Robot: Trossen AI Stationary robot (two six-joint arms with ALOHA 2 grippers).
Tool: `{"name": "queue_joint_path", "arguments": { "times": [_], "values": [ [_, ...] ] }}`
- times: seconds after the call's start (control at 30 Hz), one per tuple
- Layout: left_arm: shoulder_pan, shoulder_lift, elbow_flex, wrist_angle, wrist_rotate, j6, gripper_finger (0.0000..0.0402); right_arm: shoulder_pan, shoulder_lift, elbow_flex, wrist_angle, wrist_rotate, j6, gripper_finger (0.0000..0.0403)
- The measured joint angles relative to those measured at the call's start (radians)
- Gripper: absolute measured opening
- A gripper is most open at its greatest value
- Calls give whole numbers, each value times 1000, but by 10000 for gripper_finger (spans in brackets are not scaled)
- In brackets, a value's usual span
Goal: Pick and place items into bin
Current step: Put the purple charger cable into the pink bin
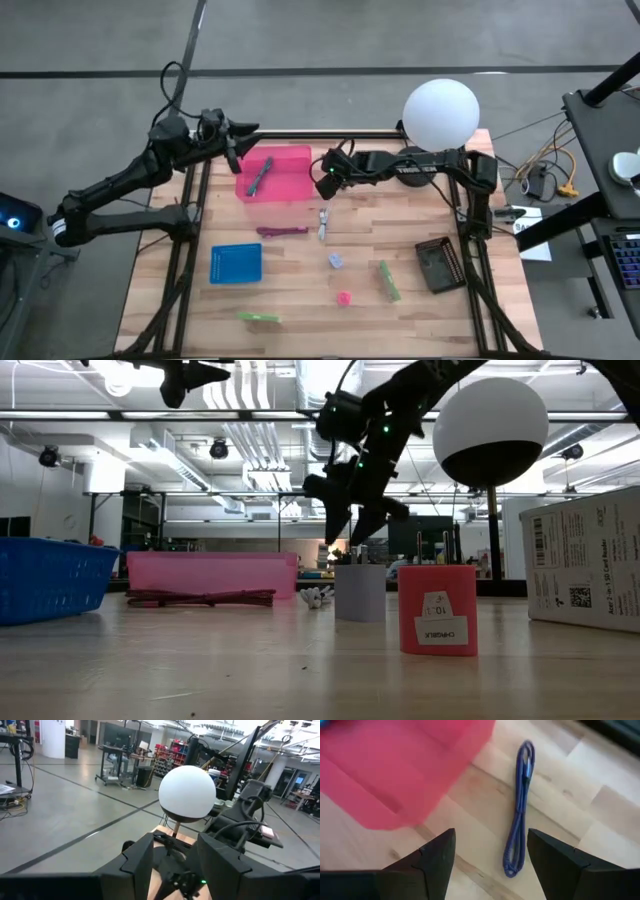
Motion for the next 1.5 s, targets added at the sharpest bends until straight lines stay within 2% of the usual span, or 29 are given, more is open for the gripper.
{"name": "queue_joint_path", "arguments": {
  "times": [0.23,1.07,1.23,1.5],
  "values": [
    [0,-4,0,-3,0,0,138,-47,74,-2,10,-143,10,231],
    [0,9,0,-6,3,-26,138,-65,176,-1,1,-146,-16,217],
    [0,9,0,-5,5,-26,138,-68,176,3,-22,-159,-20,177],
    [-1,9,0,-6,5,-26,138,-72,175,3,-63,-170,-36,67]
  ]
}}
